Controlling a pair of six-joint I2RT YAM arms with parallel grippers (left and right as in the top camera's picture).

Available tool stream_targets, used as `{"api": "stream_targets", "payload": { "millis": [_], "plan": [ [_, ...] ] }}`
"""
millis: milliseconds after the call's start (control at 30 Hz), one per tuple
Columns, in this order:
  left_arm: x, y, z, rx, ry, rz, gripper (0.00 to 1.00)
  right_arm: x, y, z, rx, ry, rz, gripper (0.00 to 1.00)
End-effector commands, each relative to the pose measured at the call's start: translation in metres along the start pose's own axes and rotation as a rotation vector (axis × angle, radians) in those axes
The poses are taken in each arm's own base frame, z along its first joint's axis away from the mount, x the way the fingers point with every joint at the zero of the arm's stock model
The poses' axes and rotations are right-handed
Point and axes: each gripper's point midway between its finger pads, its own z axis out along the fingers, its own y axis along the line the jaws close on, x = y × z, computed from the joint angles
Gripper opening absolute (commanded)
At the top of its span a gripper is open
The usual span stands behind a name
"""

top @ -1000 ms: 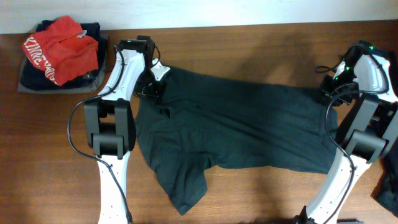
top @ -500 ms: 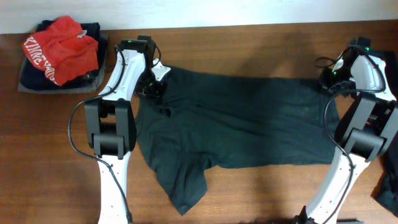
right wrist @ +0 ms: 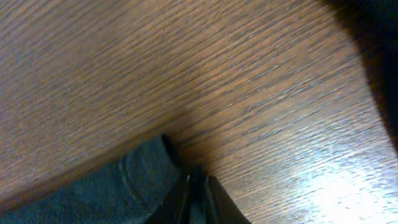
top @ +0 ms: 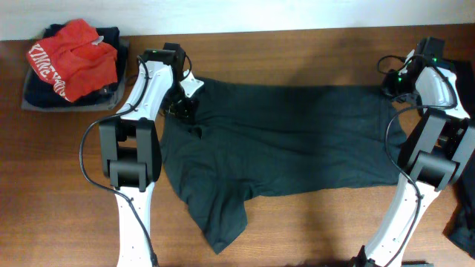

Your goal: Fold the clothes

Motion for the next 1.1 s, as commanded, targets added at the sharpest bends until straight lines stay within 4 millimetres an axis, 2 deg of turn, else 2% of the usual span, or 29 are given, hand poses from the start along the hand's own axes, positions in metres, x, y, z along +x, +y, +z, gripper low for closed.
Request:
{"api": "stream_targets", "payload": {
  "millis": [0, 133, 300, 400, 433, 500, 700, 733, 833, 867, 967, 1067],
  "plan": [
    [0.026, 0.038, 0.027, -0.064, 0.092, -0.017, 0.43, 0.019, -0.026, 0.032, 0.114, 0.054, 0.013, 0.14],
    [0.036, 0.059, 0.024, -0.173, 0.143, -0.019, 0.47, 0.015, -0.04, 0.028, 0.125, 0.05, 0.046, 0.14],
    [0.046, 0.085, 0.01, -0.357, 0.21, -0.042, 0.57, 0.0, -0.058, 0.005, 0.133, 0.042, 0.103, 0.15],
    [0.043, 0.086, 0.005, -0.373, 0.2, -0.059, 0.64, -0.014, -0.064, -0.015, 0.136, 0.029, 0.112, 0.25],
    [0.041, 0.085, 0.002, -0.375, 0.192, -0.073, 0.64, -0.018, -0.063, -0.023, 0.137, 0.026, 0.105, 0.29],
    [0.035, 0.079, -0.003, -0.359, 0.172, -0.079, 0.65, -0.027, -0.061, -0.04, 0.135, 0.015, 0.083, 0.43],
    [0.013, 0.058, -0.018, -0.331, 0.102, -0.047, 0.67, -0.045, -0.05, -0.084, 0.129, -0.019, 0.072, 0.52],
    [0.008, 0.052, -0.023, -0.332, 0.09, -0.038, 0.67, -0.046, -0.047, -0.095, 0.121, -0.019, 0.072, 0.55],
    [-0.006, 0.028, -0.036, -0.269, 0.038, -0.013, 0.69, -0.045, -0.028, -0.113, 0.025, -0.007, 0.068, 0.55],
    [-0.012, 0.018, -0.04, -0.238, 0.013, -0.004, 0.7, -0.044, -0.017, -0.119, -0.035, 0.0, 0.044, 0.52],
    [-0.032, -0.013, -0.059, -0.141, -0.076, 0.03, 0.71, -0.034, 0.031, -0.133, -0.282, 0.035, -0.053, 0.33],
    [-0.048, -0.037, -0.073, -0.073, -0.147, 0.041, 0.71, -0.018, 0.06, -0.133, -0.37, 0.093, -0.096, 0.15]
  ]
}}
